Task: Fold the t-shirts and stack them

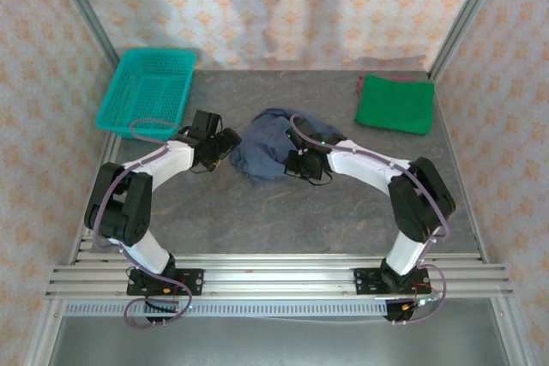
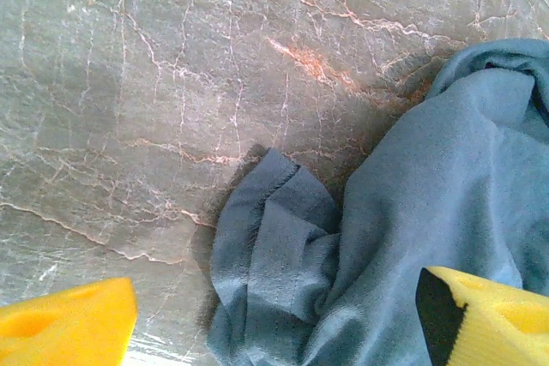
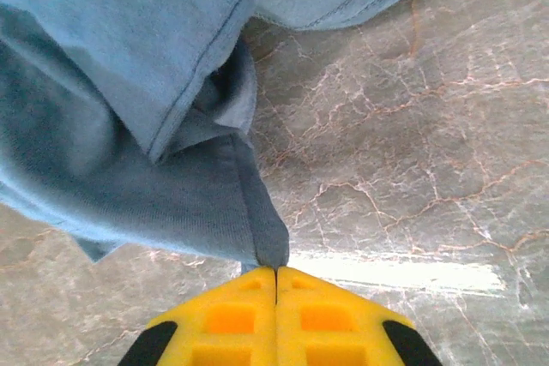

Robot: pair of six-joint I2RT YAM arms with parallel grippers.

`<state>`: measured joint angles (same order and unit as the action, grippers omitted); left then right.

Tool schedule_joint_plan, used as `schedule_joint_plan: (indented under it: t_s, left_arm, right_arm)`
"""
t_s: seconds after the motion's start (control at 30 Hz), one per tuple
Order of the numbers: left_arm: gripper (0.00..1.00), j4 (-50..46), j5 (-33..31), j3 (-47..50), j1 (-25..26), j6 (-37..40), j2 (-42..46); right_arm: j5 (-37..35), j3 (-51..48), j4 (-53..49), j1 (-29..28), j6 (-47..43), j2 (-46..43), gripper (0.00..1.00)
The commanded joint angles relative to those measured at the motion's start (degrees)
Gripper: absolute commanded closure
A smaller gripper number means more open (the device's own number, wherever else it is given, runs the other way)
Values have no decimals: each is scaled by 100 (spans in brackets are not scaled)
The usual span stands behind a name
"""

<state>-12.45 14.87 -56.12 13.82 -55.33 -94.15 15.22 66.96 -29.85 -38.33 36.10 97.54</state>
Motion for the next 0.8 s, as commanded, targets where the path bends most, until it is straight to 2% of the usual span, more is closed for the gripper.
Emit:
schedule_joint_plan:
  t_s: [0.0, 0.17, 0.27, 0.37, 0.5, 0.6, 0.7, 0.77]
  left_arm:
    - [19, 258, 88, 91, 8, -214, -150]
    - [31, 219, -22, 32, 70, -282, -400]
    - [35, 360, -25, -16, 78, -344, -581]
    - [40, 592, 158, -139, 124, -393, -800]
    - [44, 433, 293, -290, 193, -371, -1028]
    - [50, 416, 362, -304, 208, -423, -1163]
    - [59, 762, 632, -338, 254, -579, -1304]
    - [65, 669, 845, -618, 353, -476, -1463]
  right_arm:
    - [14, -317, 196, 120, 326, -247, 100]
    - [69, -488, 264, 194, 404, -373, 100]
    - [60, -595, 306, 211, 437, -480, 100]
    - [38, -628, 289, 231, 434, -570, 100]
    - [25, -631, 257, 264, 428, -649, 100]
    - [8, -605, 221, 273, 410, -683, 100]
    - [-4, -581, 208, 282, 407, -743, 100]
    - [-12, -547, 174, 303, 394, -812, 100]
